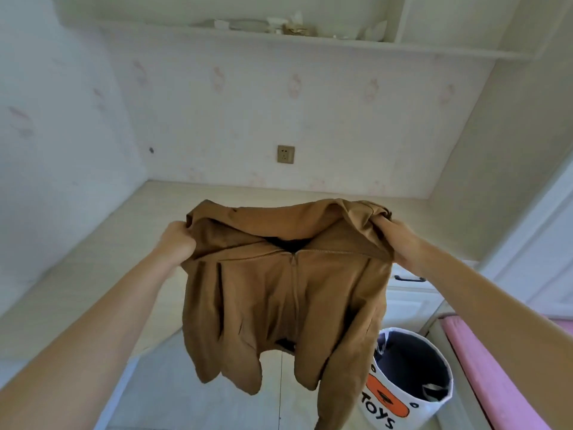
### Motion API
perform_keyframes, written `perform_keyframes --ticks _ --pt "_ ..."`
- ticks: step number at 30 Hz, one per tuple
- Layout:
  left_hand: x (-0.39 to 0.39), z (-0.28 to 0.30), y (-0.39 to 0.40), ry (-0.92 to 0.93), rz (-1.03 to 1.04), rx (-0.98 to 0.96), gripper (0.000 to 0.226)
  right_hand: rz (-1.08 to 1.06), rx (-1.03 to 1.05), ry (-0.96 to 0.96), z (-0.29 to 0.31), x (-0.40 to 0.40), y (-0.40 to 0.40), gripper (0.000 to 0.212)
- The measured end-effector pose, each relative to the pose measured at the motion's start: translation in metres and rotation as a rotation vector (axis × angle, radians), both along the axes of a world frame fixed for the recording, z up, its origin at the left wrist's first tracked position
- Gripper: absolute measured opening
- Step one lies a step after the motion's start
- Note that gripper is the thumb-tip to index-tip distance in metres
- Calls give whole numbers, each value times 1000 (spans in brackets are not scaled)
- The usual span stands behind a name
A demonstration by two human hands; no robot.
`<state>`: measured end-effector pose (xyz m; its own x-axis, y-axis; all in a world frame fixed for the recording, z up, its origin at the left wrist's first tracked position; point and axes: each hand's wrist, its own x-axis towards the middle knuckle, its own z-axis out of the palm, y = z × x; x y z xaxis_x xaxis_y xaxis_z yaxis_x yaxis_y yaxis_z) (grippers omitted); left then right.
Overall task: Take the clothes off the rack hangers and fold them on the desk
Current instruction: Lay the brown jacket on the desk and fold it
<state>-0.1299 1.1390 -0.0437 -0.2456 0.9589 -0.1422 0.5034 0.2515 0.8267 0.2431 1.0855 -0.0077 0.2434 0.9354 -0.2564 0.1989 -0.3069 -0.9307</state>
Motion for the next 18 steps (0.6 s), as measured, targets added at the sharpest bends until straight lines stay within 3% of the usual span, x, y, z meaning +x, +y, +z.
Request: perform_keyframes --ticks 2,4,9,14,18 --pt "-10 15 1 -20 52 107 27 80 82 -25 15 -4 10 31" --pt "-24 26 0 44 57 254 26 97 177 -213 29 -7 25 43" --pt "-76 59 -3 517 69 443 28 161 355 -627 43 -20 65 48" --pt "-125 87 11 840 139 576 51 190 483 -785 52 -42 104 45" --pt "-154 99 46 985 152 667 68 312 590 -934 67 -66 149 48"
